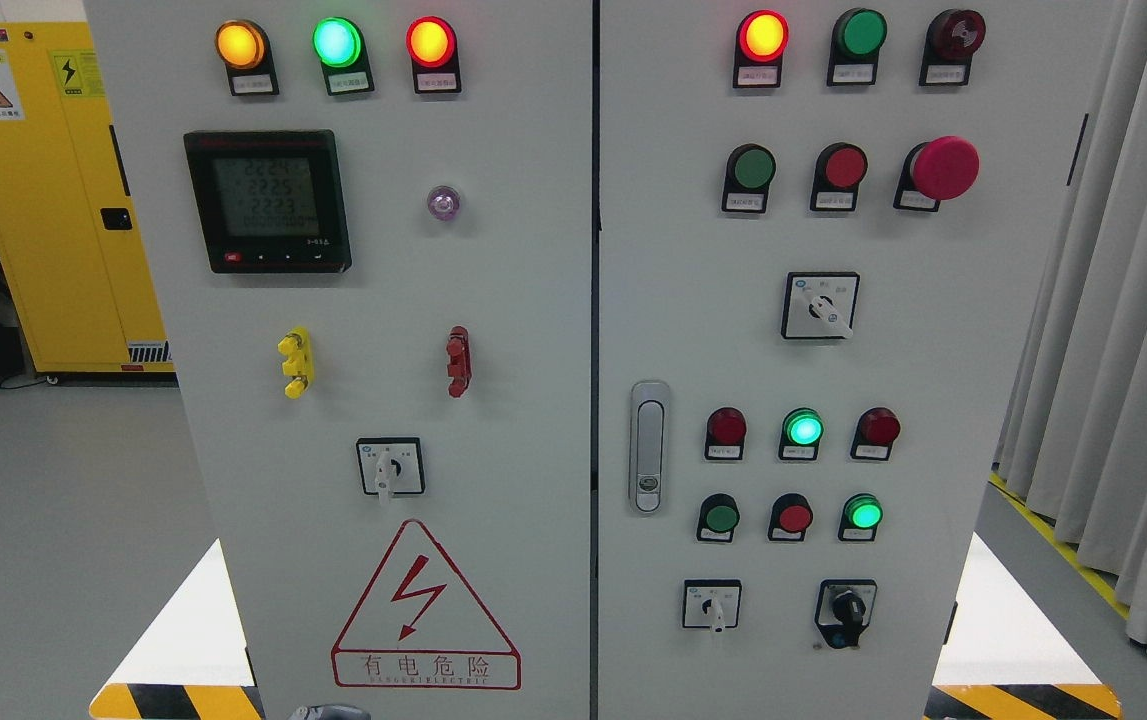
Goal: Turn on light switch 1
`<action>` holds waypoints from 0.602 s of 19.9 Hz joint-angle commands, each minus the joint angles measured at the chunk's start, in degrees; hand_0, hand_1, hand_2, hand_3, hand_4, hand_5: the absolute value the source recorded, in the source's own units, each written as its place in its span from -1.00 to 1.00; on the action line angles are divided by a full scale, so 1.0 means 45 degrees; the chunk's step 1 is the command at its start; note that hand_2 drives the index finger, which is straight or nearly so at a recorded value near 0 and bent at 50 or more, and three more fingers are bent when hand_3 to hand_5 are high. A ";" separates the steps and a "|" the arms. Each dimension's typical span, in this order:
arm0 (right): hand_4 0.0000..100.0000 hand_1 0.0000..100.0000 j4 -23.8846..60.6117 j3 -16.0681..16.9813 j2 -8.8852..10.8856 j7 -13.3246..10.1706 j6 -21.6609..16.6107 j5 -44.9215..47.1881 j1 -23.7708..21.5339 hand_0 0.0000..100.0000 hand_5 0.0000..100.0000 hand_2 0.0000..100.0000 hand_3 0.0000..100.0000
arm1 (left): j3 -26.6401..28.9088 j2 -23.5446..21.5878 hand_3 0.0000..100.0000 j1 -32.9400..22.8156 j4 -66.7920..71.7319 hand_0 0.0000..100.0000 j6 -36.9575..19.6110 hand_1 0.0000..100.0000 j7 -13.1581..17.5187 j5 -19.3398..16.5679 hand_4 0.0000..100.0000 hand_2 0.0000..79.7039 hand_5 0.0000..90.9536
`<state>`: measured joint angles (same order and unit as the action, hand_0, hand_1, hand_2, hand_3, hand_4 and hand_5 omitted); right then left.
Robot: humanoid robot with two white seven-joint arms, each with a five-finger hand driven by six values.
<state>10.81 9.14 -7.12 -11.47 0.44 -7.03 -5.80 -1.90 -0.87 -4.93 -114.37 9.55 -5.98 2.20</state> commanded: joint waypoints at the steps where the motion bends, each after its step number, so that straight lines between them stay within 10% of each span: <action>1: -1.00 0.00 0.0000 0.0000 0.0000 0.0010 -0.0001 0.0000 0.0000 -1.00 -1.00 -0.92 -1.00 | -0.0204 0.0351 0.61 0.1250 -0.1010 -0.70 0.0727 0.26 -0.0291 -0.0021 0.68 0.25 0.66; 12: -1.00 0.00 0.0000 0.0000 0.0000 0.0010 -0.0001 0.0000 0.0000 -1.00 -1.00 -0.92 -1.00 | -0.0438 0.0702 0.64 0.2599 -0.0990 -0.60 0.2798 0.32 -0.1405 -0.0060 0.70 0.27 0.73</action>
<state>10.81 9.14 -7.12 -11.47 0.44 -7.03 -5.80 -2.84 0.12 3.74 -117.34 20.77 -11.46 1.85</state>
